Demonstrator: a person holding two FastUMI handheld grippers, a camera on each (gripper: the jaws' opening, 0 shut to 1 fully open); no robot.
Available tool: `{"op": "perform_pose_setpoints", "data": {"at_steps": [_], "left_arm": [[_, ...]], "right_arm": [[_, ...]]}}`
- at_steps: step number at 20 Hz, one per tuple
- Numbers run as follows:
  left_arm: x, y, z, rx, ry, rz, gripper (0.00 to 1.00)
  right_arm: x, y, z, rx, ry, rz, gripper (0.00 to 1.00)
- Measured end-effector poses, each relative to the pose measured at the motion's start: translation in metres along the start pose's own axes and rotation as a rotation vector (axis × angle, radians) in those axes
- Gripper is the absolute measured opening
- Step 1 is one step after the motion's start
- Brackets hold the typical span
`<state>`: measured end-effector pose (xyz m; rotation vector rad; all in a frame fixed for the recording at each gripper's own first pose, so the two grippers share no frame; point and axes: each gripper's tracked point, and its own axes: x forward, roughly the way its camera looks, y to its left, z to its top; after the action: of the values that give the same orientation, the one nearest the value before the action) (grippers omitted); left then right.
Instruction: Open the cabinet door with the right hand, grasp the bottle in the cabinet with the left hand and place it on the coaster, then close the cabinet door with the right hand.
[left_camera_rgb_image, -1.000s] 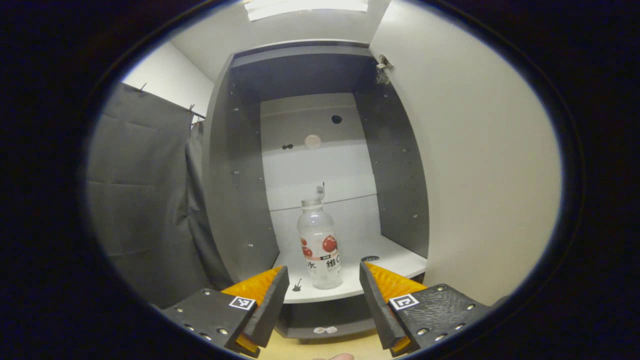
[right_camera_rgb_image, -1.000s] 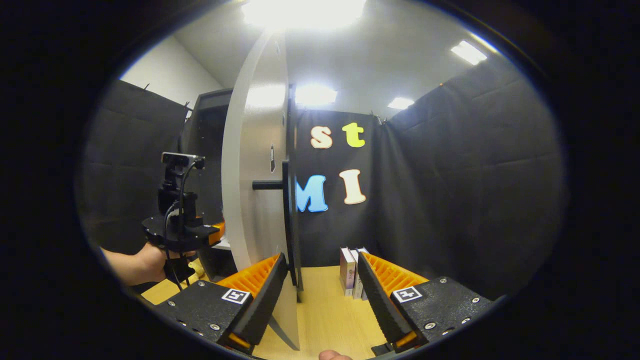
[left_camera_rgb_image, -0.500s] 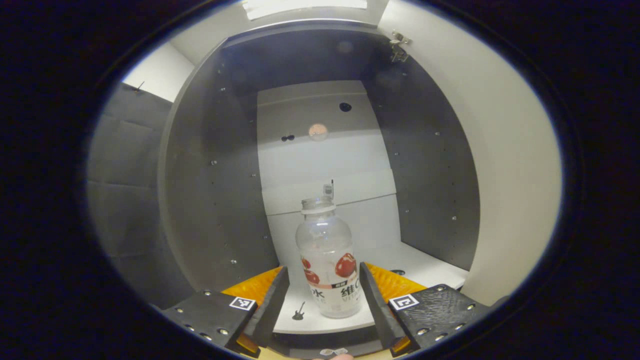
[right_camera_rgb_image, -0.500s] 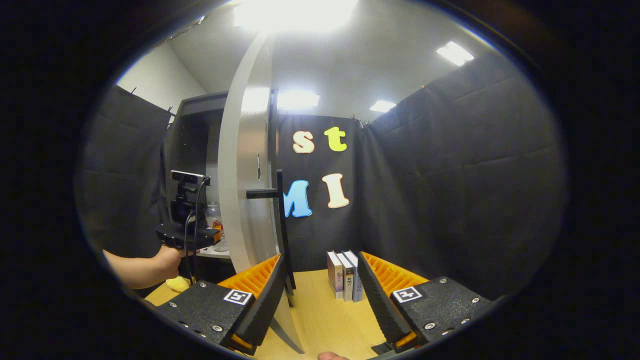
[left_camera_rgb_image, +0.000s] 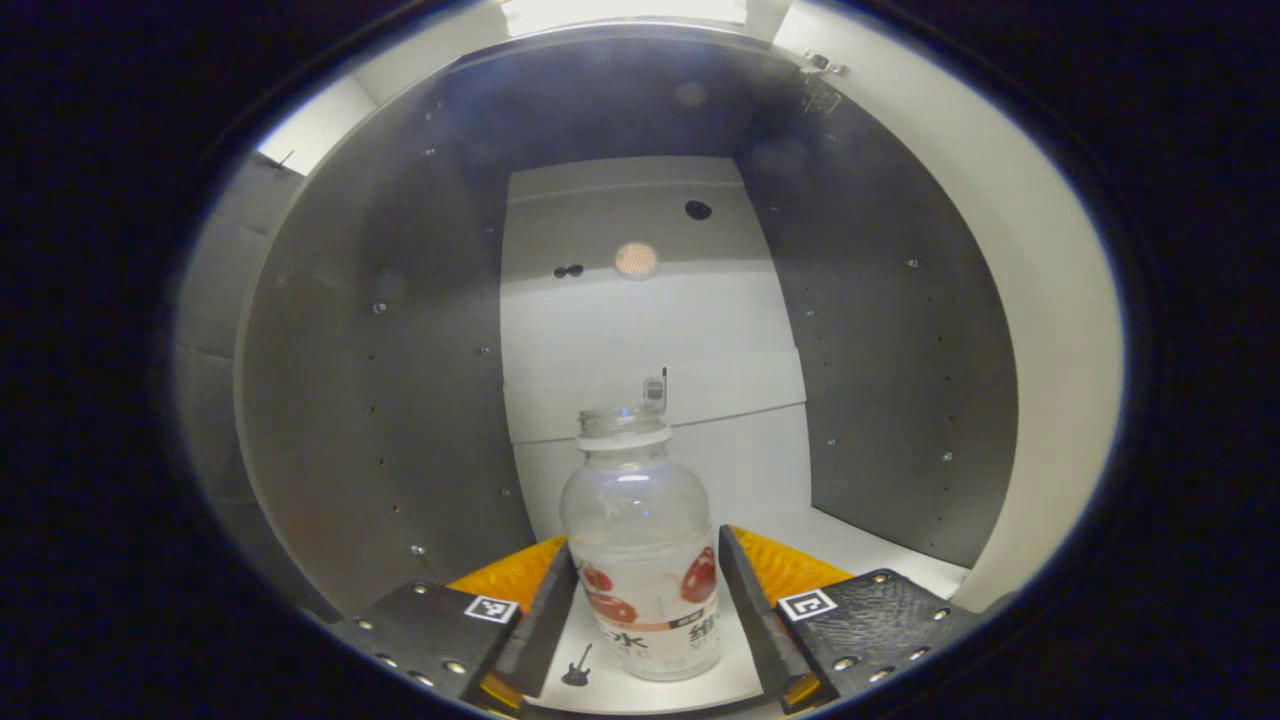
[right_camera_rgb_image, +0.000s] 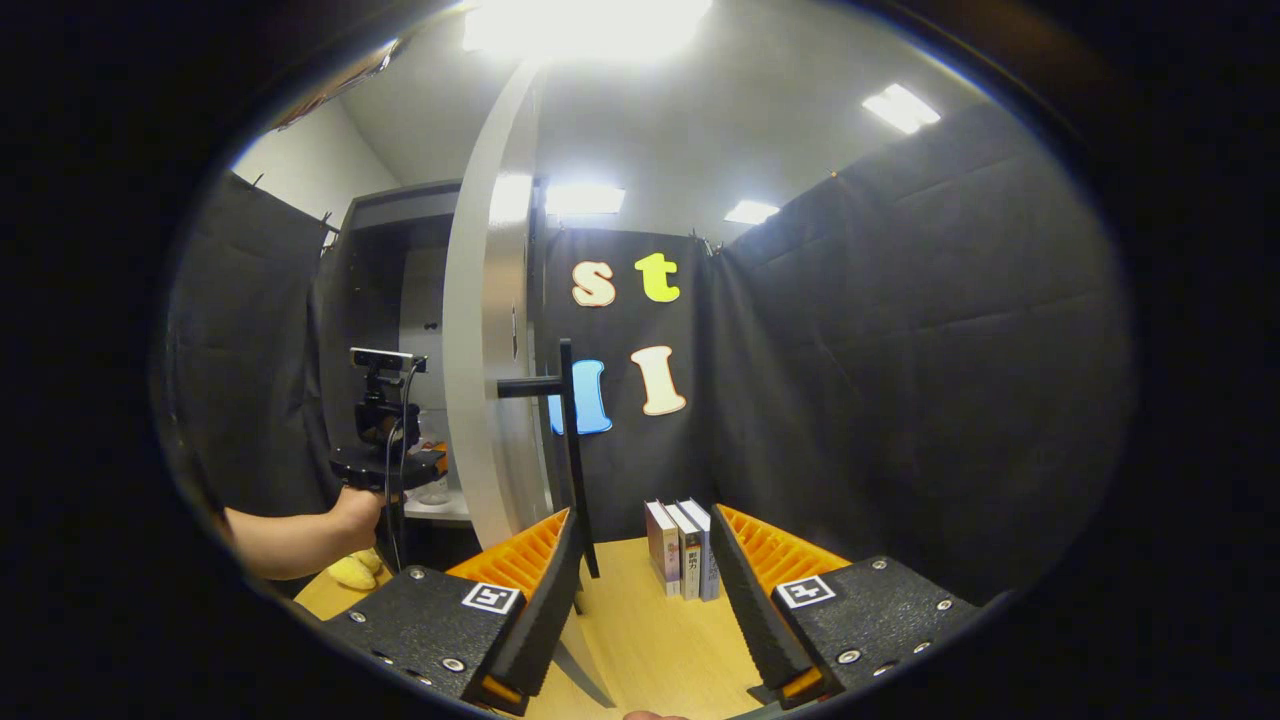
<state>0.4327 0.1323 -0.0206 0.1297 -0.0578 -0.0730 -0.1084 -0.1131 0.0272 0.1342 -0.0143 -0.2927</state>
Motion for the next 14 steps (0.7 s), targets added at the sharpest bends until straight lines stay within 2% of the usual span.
{"op": "perform_pose_setpoints", "data": {"at_steps": [6, 7, 9, 10, 11, 12, 14], "left_arm": [[-0.014, 0.006, 0.006, -0.057, -0.004, -0.015, 0.65], [-0.019, 0.006, 0.010, -0.055, -0.007, -0.014, 0.77], [-0.029, 0.009, 0.021, -0.035, -0.023, -0.012, 0.77], [-0.037, 0.010, 0.027, -0.025, -0.037, -0.012, 0.65], [-0.046, 0.012, 0.034, -0.017, -0.053, -0.010, 0.77], [-0.054, 0.014, 0.040, -0.010, -0.064, -0.002, 0.65], [-0.072, 0.015, 0.048, -0.005, -0.075, 0.010, 0.73]], "right_arm": [[0.002, -0.001, 0.000, 0.001, -0.003, 0.015, 0.78], [0.001, -0.001, -0.001, -0.002, -0.002, 0.021, 0.78], [0.002, -0.003, 0.000, 0.000, -0.005, 0.036, 0.78], [0.002, -0.003, 0.000, 0.002, -0.005, 0.045, 0.78], [0.004, -0.005, -0.001, 0.001, -0.006, 0.053, 0.78], [0.004, -0.007, 0.000, -0.002, -0.006, 0.058, 0.78], [0.005, -0.011, -0.001, -0.011, -0.002, 0.066, 0.80]]}}
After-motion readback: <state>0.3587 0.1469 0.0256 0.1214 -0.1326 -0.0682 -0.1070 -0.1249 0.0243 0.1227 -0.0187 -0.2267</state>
